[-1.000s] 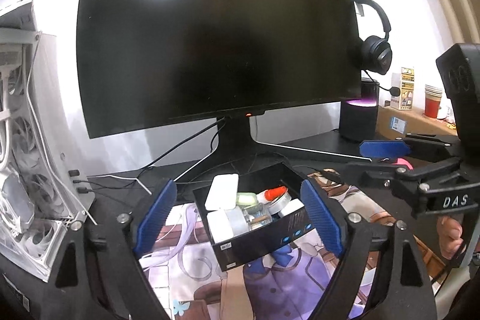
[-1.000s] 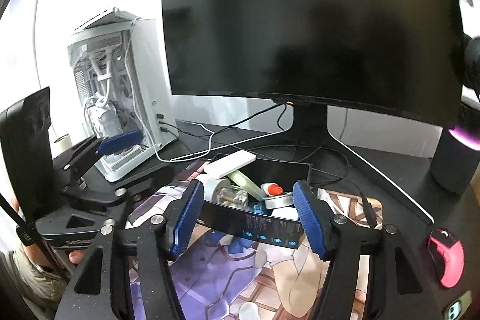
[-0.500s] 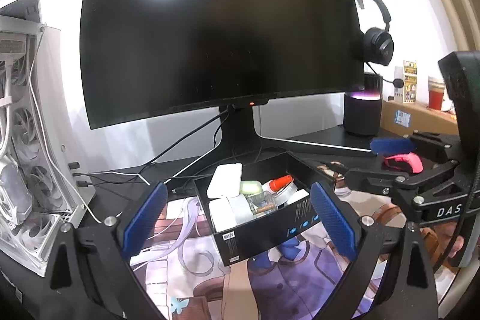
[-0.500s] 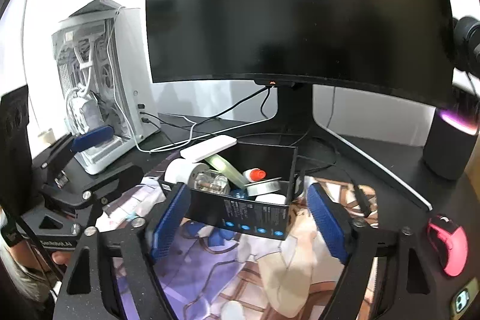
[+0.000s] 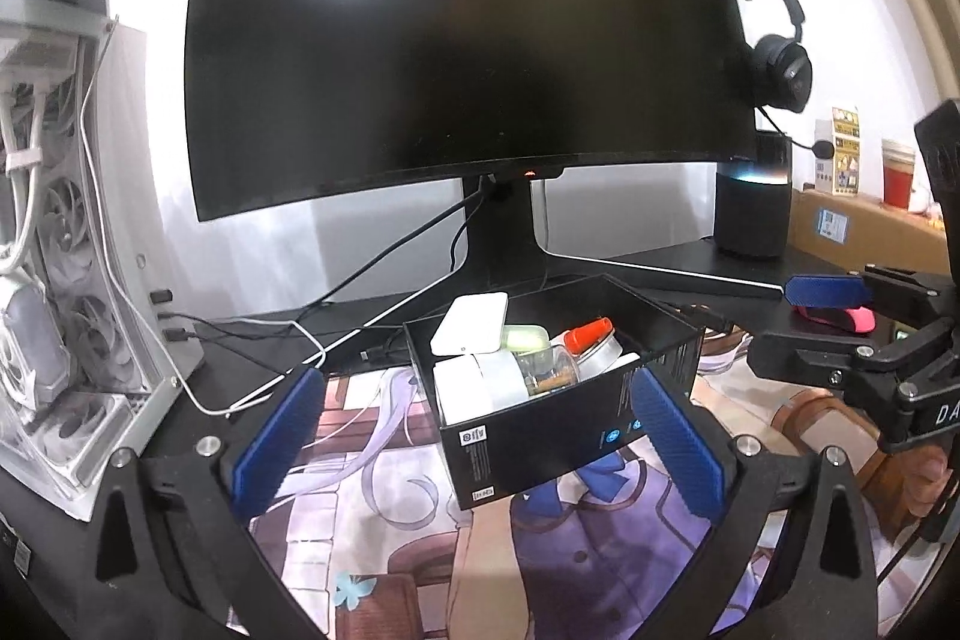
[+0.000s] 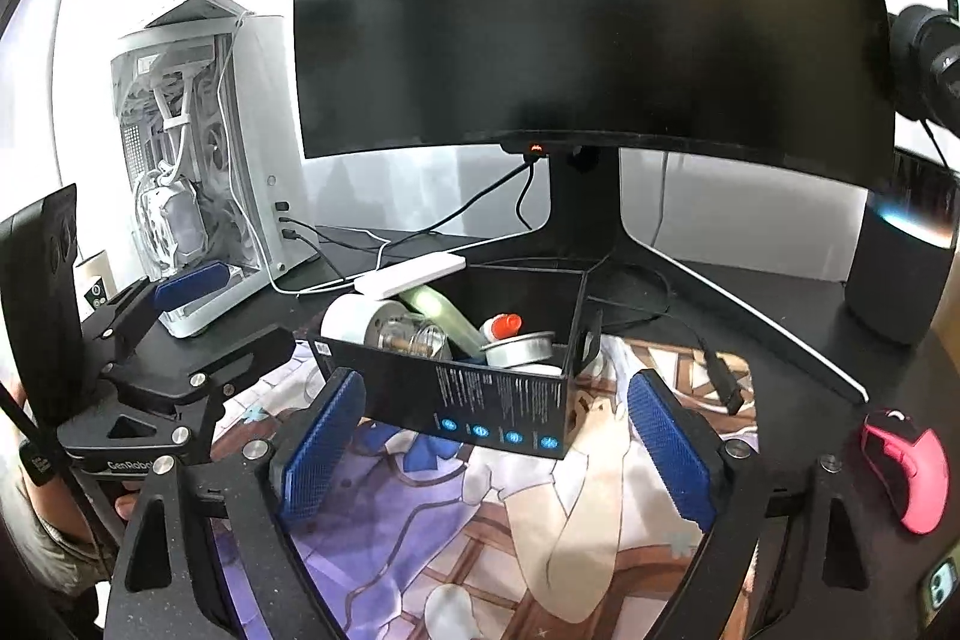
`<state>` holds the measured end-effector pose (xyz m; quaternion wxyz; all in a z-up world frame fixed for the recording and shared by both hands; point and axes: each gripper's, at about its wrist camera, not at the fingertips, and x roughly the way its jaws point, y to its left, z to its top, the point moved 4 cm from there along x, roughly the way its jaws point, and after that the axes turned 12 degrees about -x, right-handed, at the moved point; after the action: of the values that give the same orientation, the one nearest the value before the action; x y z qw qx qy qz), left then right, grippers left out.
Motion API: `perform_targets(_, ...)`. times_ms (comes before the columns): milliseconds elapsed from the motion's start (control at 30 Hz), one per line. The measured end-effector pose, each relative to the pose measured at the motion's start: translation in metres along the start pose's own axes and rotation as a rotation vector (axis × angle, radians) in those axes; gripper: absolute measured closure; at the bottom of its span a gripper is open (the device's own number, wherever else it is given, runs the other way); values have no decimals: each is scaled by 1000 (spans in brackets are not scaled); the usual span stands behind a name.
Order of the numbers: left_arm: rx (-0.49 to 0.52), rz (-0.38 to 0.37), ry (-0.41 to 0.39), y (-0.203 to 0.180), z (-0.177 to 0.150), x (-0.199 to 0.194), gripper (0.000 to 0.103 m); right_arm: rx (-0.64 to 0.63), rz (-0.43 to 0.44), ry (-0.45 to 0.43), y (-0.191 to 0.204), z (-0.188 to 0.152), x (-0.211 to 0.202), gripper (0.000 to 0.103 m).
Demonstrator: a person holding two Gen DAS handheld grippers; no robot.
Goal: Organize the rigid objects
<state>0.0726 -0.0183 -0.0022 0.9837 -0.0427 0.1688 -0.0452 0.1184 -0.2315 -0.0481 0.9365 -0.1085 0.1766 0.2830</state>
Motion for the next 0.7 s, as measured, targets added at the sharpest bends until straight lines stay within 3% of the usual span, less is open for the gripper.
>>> perform_targets(167, 15, -3, -15, -3, -6, -1, 0, 1, -5, -4, -1, -6, 3, 12)
perform_targets(700, -71, -20, -25, 9, -5, -5, 0, 27, 2, 8, -1, -18, 12, 12)
